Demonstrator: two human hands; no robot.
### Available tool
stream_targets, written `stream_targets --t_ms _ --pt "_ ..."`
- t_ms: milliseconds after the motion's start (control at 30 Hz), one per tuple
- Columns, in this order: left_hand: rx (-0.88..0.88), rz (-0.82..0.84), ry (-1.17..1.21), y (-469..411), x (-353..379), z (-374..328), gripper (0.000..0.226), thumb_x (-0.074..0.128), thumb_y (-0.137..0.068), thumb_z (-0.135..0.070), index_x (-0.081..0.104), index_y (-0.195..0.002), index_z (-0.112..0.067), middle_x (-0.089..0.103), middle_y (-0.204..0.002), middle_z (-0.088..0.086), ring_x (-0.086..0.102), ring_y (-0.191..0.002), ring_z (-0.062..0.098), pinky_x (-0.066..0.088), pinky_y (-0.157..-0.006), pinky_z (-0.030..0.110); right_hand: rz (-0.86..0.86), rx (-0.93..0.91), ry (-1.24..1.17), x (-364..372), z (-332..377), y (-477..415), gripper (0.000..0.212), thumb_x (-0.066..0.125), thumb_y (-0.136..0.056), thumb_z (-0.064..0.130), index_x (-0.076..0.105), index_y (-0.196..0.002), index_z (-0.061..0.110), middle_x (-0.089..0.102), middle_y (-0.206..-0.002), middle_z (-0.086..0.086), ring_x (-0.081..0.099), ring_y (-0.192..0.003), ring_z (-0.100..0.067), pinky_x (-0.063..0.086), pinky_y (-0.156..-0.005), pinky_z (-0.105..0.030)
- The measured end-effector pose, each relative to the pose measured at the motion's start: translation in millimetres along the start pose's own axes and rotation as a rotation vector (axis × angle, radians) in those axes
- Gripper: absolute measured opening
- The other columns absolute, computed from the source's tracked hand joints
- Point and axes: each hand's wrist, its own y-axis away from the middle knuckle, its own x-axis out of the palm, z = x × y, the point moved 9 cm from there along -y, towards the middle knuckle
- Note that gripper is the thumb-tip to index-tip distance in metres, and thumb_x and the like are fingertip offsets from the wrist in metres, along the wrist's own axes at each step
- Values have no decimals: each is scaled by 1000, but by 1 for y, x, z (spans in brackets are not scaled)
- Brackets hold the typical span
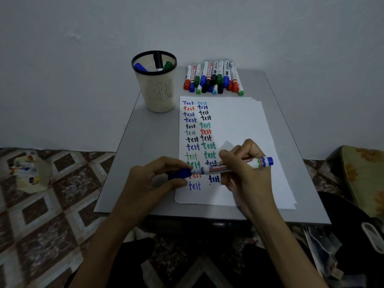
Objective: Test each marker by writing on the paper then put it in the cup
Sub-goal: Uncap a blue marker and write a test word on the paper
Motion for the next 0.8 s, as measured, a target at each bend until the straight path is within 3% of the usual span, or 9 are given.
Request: stream_targets --t_ms 167,333,633,800 --pt "44 15 120 -7 10 -5 25 71 -77 -21 71 -101 -13 70 -100 -7 66 -97 13 54 -81 25 56 12 4 12 -4 3 35 62 -81 -9 42 -60 10 54 -54 -8 48 -36 -22 33 -38 -22" --pt "-39 -166 340 -4 4 0 19 76 -65 -4 74 -84 -9 74 -87 -6 69 -89 12 55 -74 20 57 33 -106 17 -3 1 39 55 -83 -14 42 -59 14 52 -54 -8 46 -33 -21 30 -35 -18" --pt "153 -260 131 -6 -3 -22 26 80 -68 -18 71 -90 -8 71 -82 2 69 -82 11 55 -71 21 -33 84 -149 22 -3 1 39 53 -84 -14 33 -62 12 51 -49 -3 44 -31 -18 28 -33 -16" --pt "267 -236 -41 -8 0 -34 22 75 -73 -21 71 -91 -8 69 -87 1 67 -84 5 54 -73 20 -81 128 -166 17 -13 1 39 56 -84 -9 32 -63 12 53 -56 -16 45 -30 -17 29 -32 -17"
